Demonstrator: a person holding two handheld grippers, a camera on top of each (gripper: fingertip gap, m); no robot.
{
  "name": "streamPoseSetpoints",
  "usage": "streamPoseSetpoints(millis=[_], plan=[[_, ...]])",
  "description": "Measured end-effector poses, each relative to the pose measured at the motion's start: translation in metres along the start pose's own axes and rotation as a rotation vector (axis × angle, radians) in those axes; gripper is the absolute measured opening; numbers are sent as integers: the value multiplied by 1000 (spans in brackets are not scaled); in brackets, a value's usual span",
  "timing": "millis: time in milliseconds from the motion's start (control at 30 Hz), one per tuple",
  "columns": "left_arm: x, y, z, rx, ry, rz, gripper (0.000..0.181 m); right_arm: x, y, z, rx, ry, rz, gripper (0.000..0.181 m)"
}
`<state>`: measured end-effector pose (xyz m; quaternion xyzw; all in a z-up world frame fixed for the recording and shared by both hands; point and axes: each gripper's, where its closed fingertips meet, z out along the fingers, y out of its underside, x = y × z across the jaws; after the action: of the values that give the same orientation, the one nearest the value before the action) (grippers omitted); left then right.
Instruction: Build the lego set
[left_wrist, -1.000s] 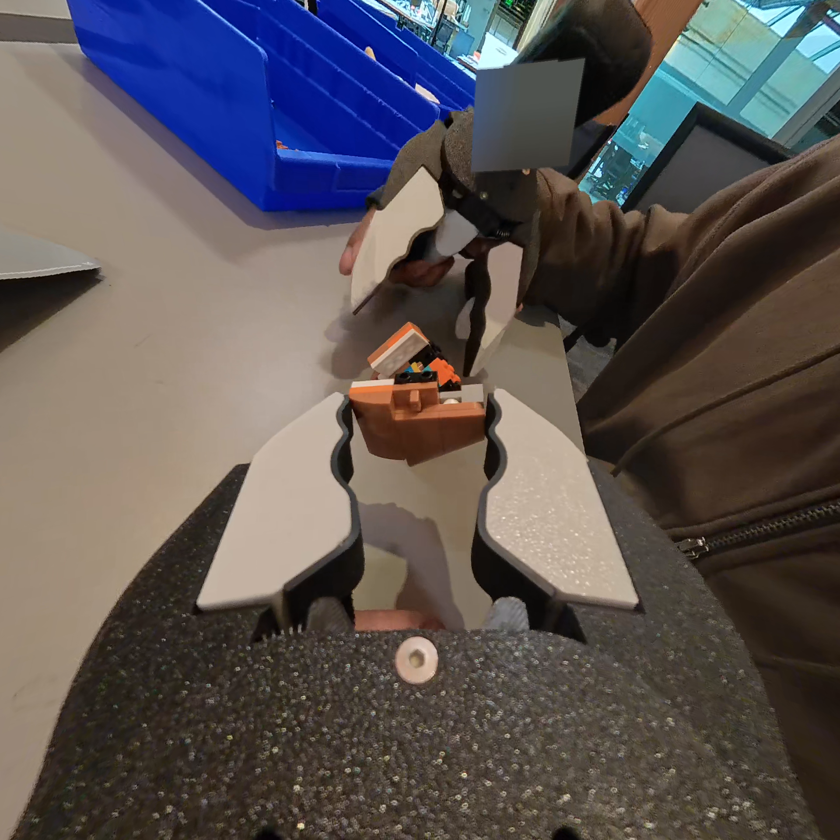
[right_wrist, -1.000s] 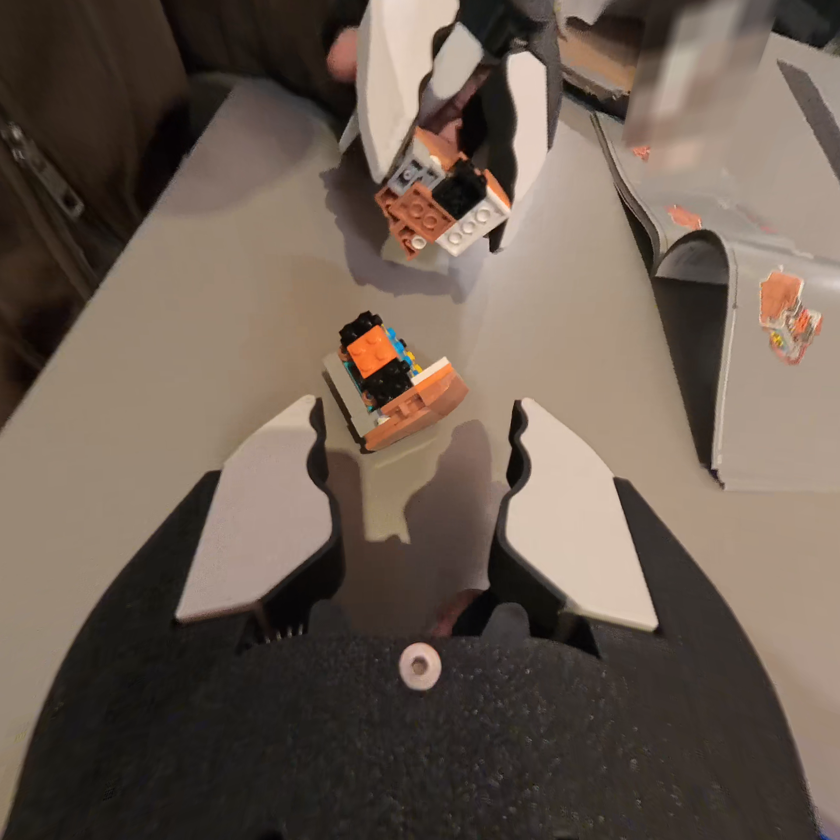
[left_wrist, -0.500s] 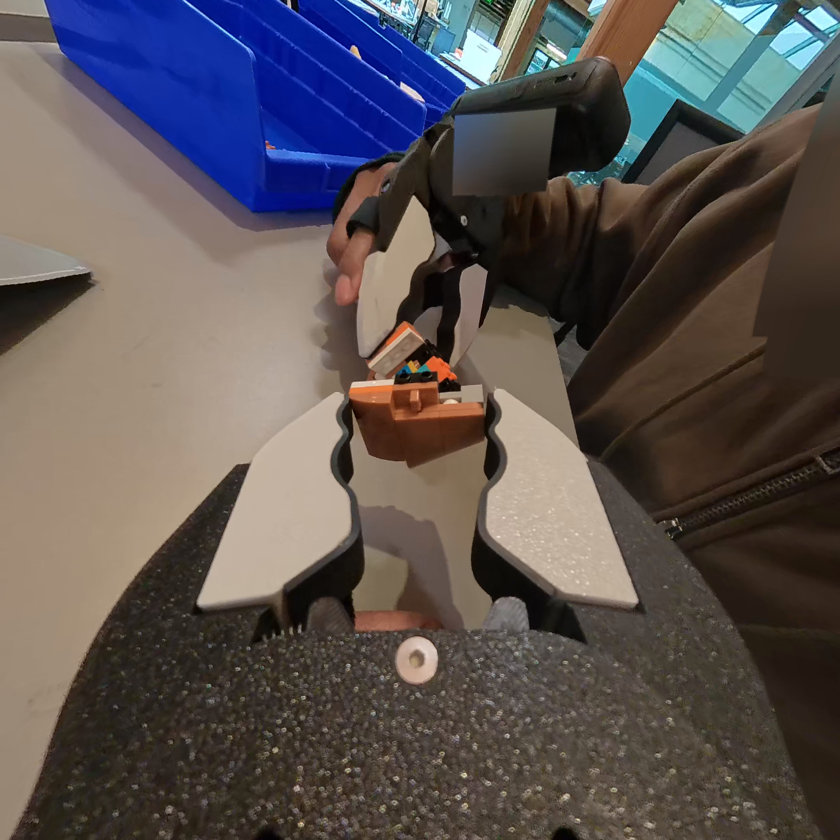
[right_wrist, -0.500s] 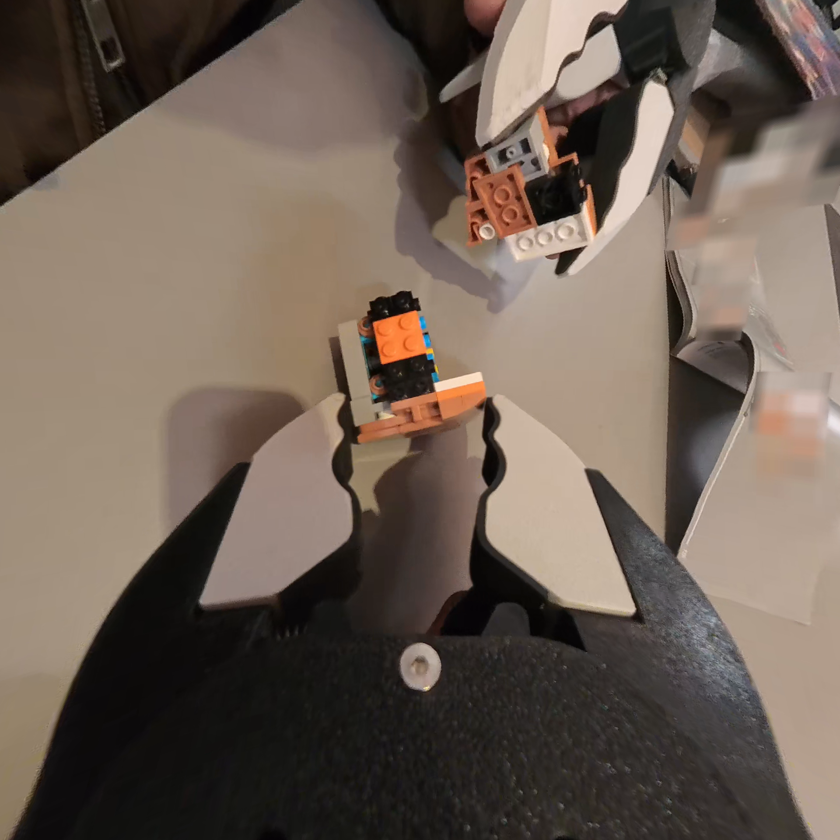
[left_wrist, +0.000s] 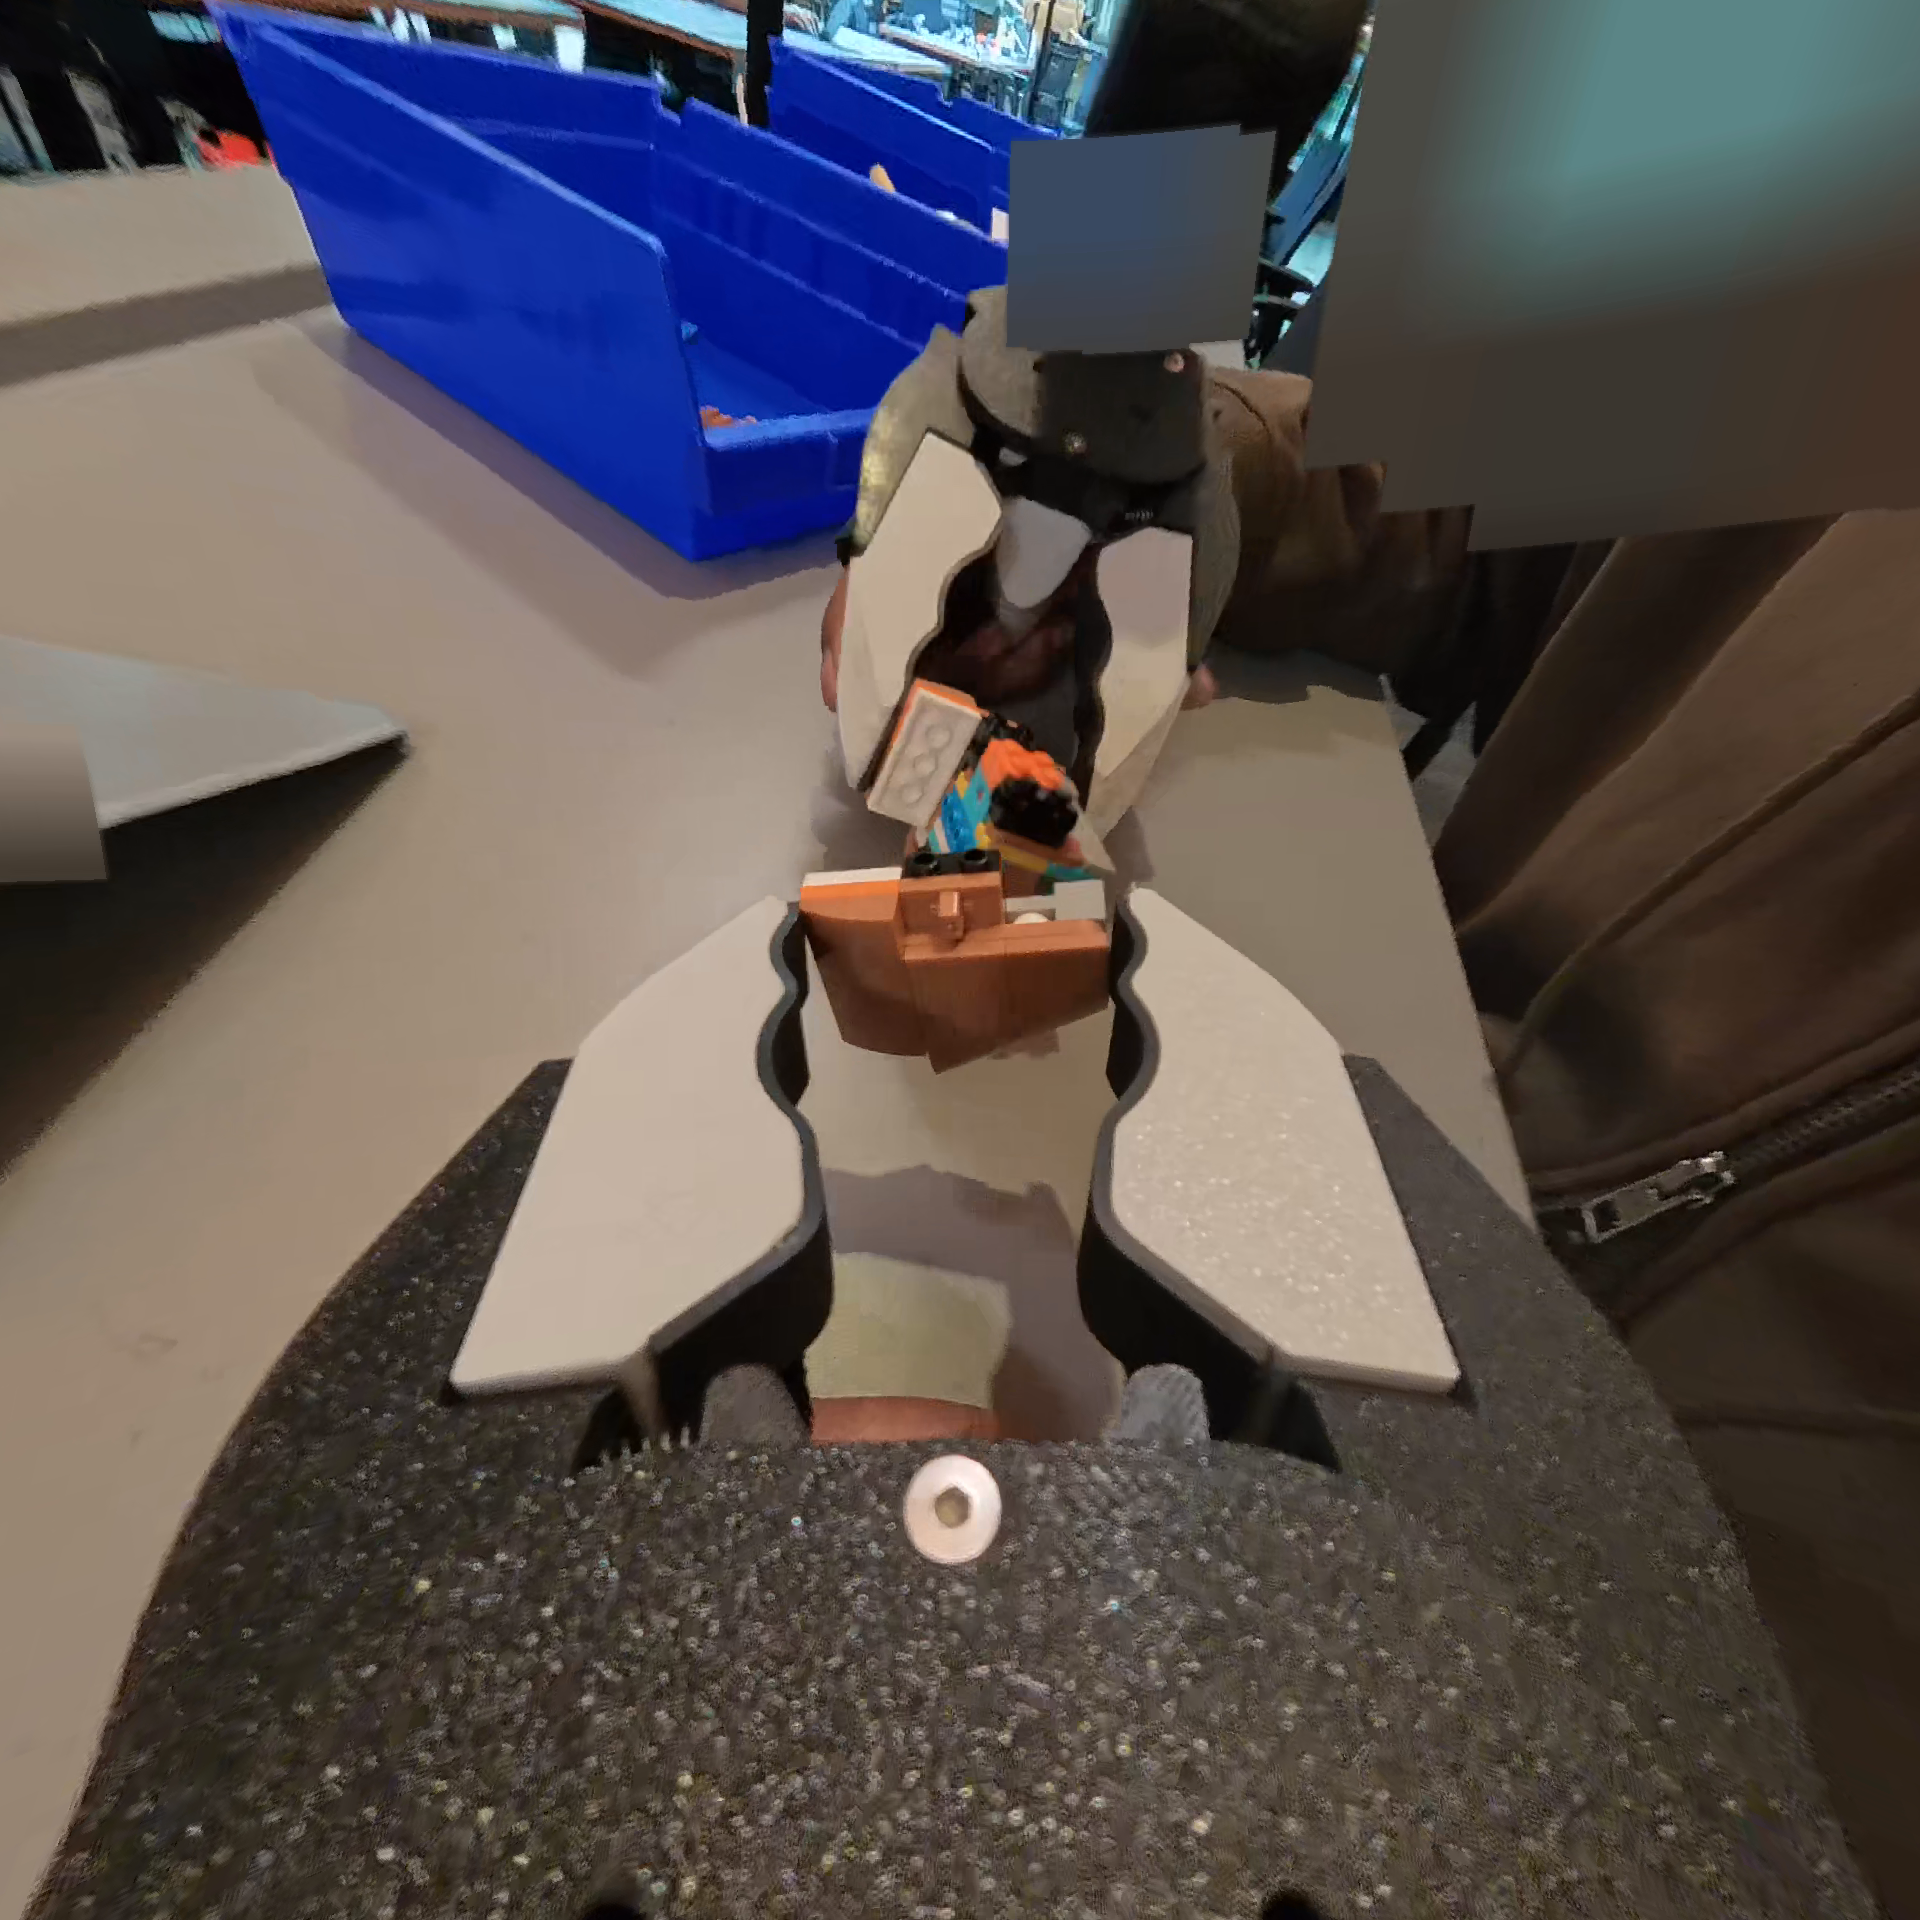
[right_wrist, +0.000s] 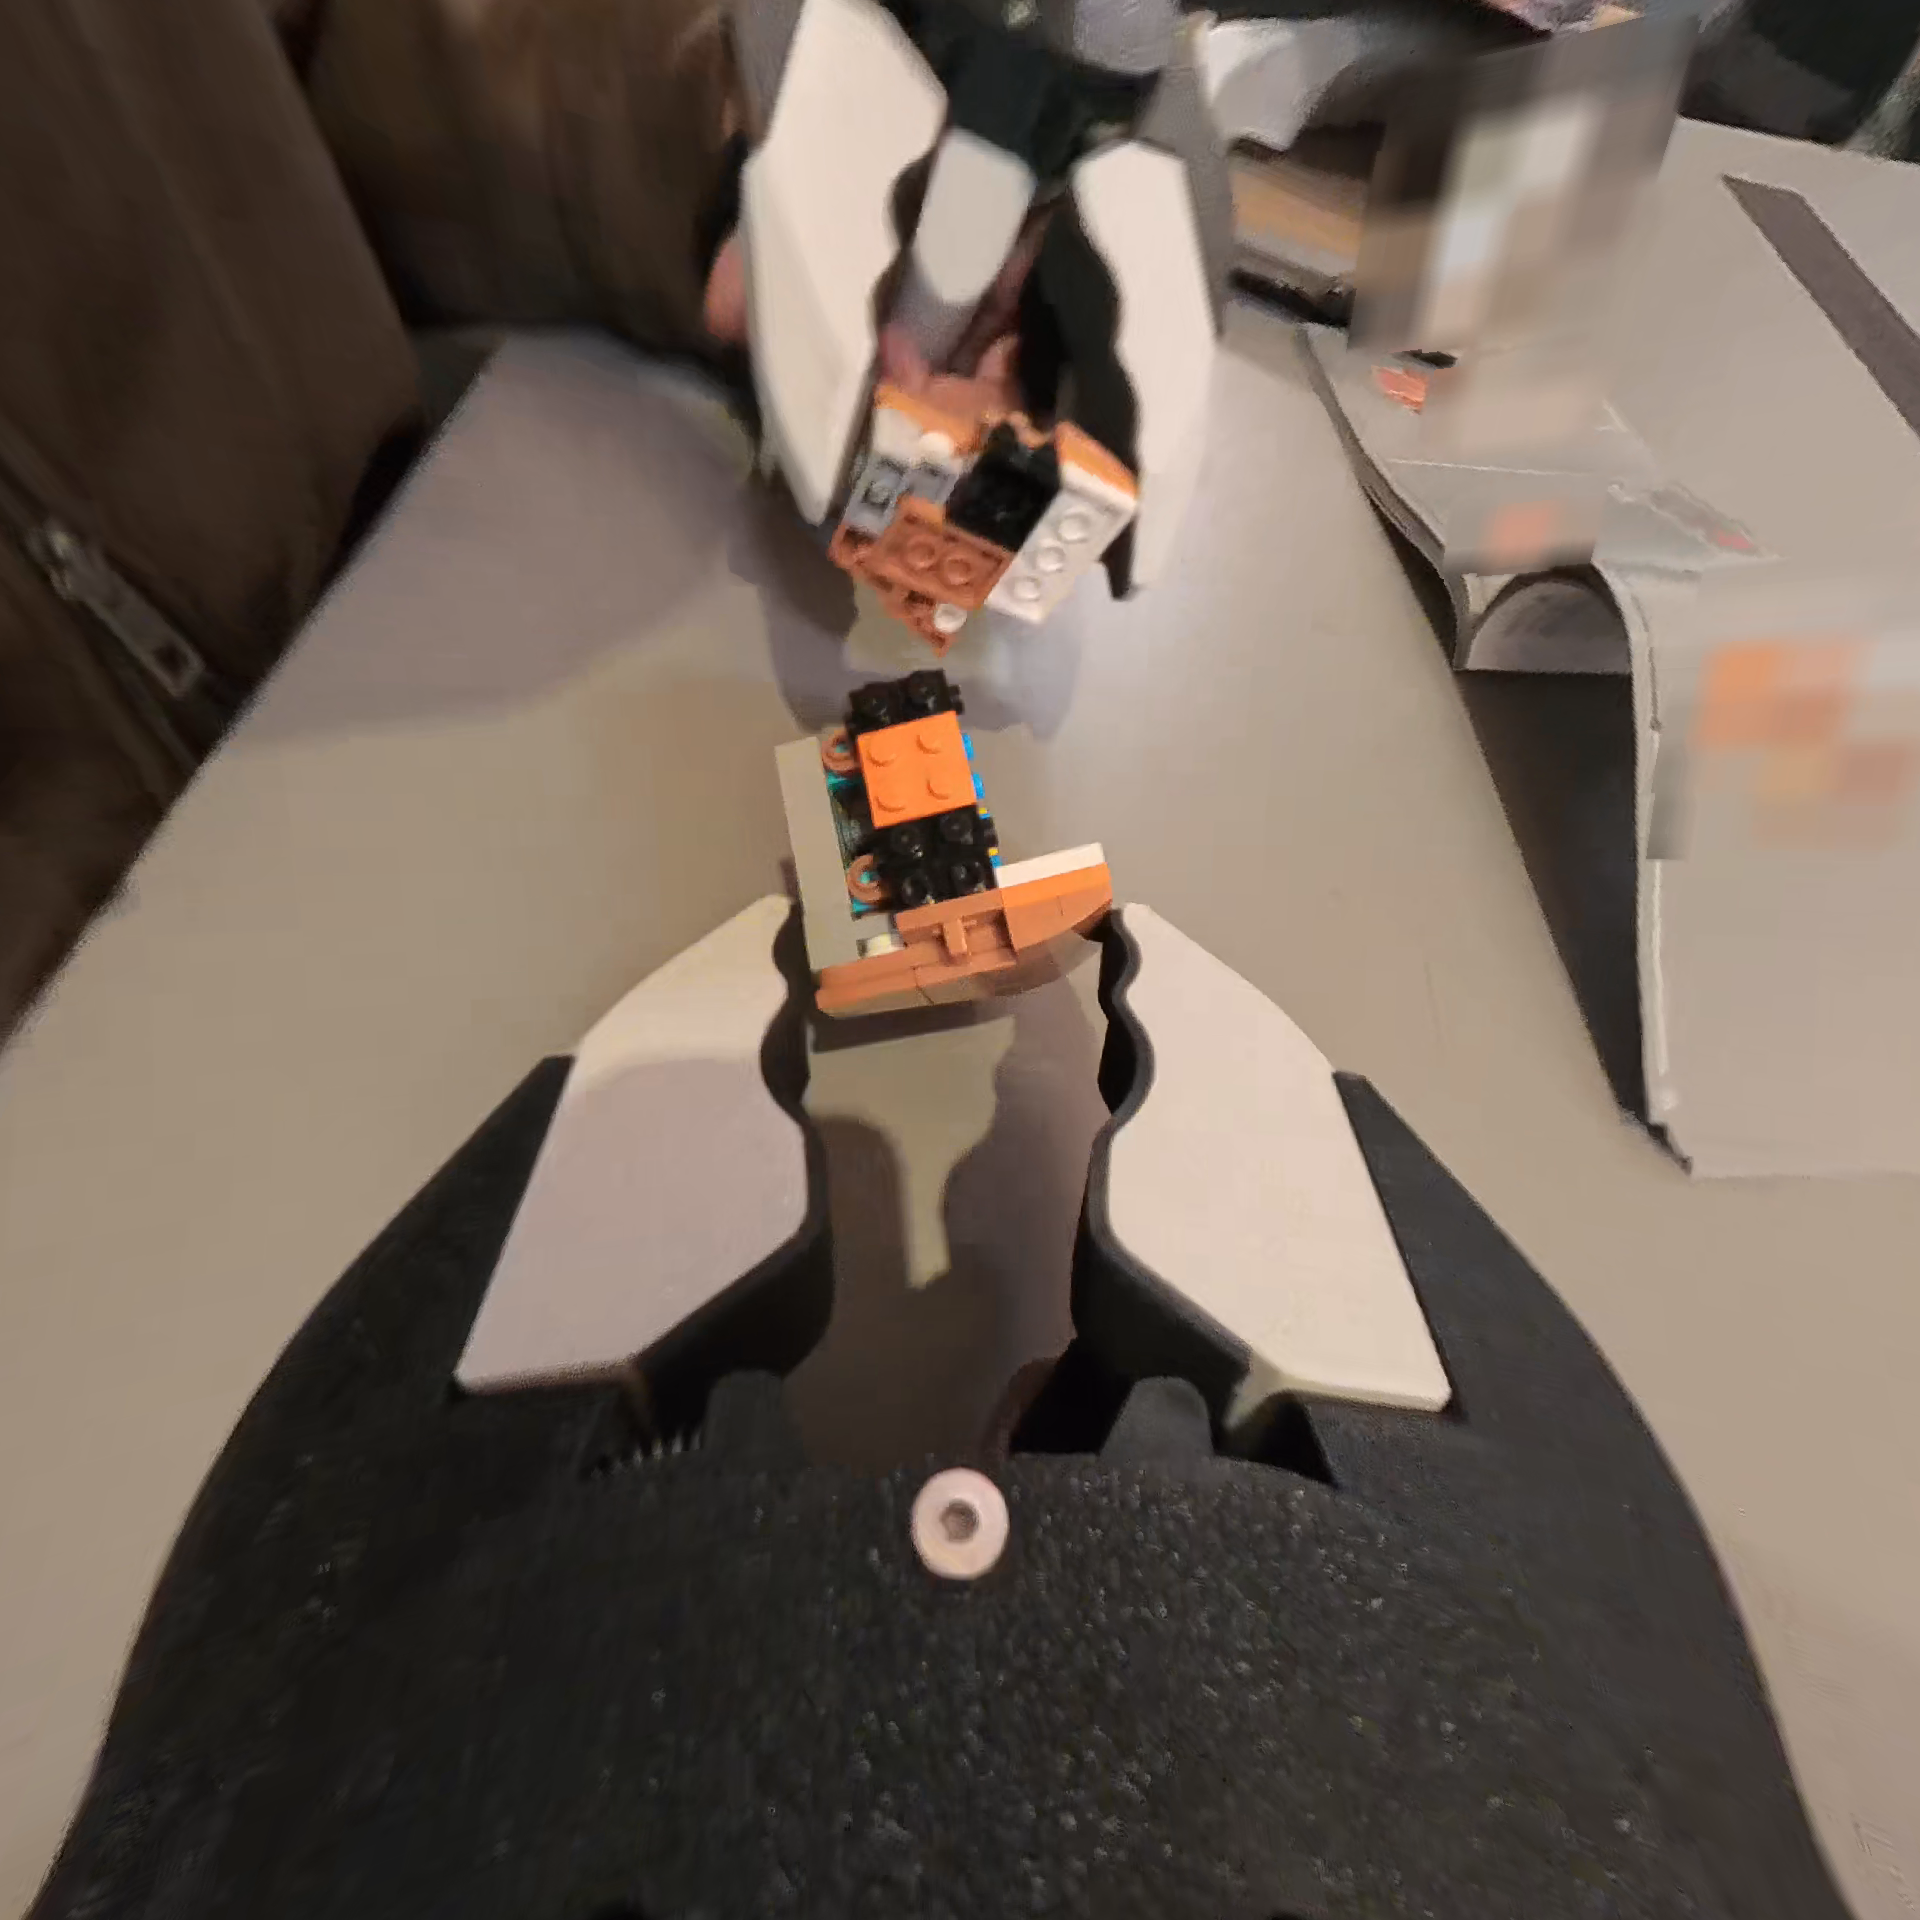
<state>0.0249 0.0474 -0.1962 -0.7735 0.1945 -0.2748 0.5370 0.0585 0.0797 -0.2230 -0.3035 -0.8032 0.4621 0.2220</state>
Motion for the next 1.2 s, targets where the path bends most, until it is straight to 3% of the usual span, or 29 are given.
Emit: streamPoseSetpoints(millis=[133, 267, 567, 1200], plan=[[3, -5, 3, 16, -55, 154, 56, -1, -17, -3, 115, -41, 259, 54], [12, -11, 7, 39, -51, 227, 56, -2, -19, 1, 123, -26, 387, 54], [18, -13, 6, 52, -18, 208, 56, -12, -29, 11, 131, -15, 429, 54], [27, -37, 0, 272, 131, 6, 56, -16, -47, 8, 272, -80, 539, 54]])
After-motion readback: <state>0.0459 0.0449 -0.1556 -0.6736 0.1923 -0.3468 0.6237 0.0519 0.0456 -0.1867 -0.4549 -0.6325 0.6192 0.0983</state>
